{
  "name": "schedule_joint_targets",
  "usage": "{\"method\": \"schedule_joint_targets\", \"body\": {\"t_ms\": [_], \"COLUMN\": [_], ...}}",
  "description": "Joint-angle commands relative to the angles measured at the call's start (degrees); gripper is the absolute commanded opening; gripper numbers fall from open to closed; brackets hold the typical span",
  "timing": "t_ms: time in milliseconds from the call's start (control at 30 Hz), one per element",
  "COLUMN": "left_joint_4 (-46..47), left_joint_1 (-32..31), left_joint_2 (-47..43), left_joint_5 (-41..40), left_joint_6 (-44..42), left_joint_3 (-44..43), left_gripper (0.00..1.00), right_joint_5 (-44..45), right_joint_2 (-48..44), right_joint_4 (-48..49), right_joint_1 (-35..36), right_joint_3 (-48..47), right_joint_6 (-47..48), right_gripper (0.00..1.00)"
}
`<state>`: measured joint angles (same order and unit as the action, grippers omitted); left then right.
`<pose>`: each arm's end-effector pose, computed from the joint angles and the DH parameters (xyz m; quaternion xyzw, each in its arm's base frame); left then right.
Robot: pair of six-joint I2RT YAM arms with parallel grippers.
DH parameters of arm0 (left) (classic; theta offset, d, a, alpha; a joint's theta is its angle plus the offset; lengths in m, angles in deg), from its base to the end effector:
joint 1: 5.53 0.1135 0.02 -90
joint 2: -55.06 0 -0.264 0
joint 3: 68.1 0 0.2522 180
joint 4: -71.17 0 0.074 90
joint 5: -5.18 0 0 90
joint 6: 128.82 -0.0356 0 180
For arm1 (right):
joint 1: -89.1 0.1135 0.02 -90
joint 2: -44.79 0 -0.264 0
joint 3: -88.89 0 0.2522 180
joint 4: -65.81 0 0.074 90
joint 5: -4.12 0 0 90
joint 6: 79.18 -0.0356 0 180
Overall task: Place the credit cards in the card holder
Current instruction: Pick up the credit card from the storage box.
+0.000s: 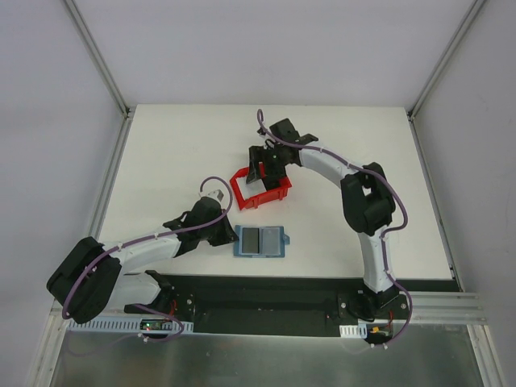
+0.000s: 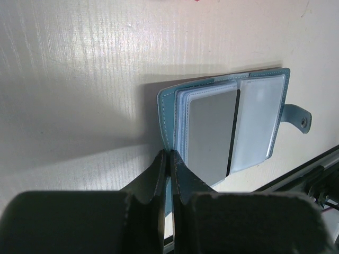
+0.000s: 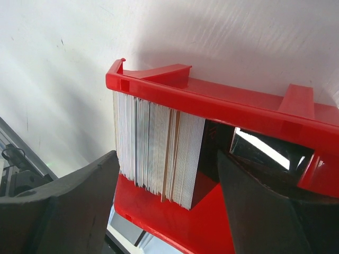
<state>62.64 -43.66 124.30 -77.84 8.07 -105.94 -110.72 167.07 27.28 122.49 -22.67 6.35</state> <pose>0.1747 -0.1427 0.1588 -0.0434 0.9037 -0.3261 0.2741 0.3910 0.2756 0.2093 -0.3011 0.8678 0.3010 0.2562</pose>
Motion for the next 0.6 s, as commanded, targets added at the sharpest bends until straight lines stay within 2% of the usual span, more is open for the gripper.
{"method": "schedule_joint_targets", "body": {"t_ms": [0,333,567], "left_joint_4": [-0.14,-0.14,-0.14], "left_joint_1": [0.42,0.42,0.42], "left_joint_2": [0.2,0.11,-0.33], "left_joint_5": [0.58,0.4,0.22], "left_joint_6": [-1.45,-1.72,-1.54], "left_joint_3": [-1.5,-1.41,-1.06], "left_gripper": [0.0,0.0,0.0], "right_joint_5": [0.84,0.14,-0.56], "right_joint_2": [0.77,2.44,0.6], "right_joint_4": [-3.87,-6.25,-5.29], "right_joint_1": [0.54,1.24,1.15], "right_joint_3": [-3.53,-5.65,-5.3], "right_joint_6": [2.62,3.15,2.98], "right_gripper": [0.77,0.77,0.66]}}
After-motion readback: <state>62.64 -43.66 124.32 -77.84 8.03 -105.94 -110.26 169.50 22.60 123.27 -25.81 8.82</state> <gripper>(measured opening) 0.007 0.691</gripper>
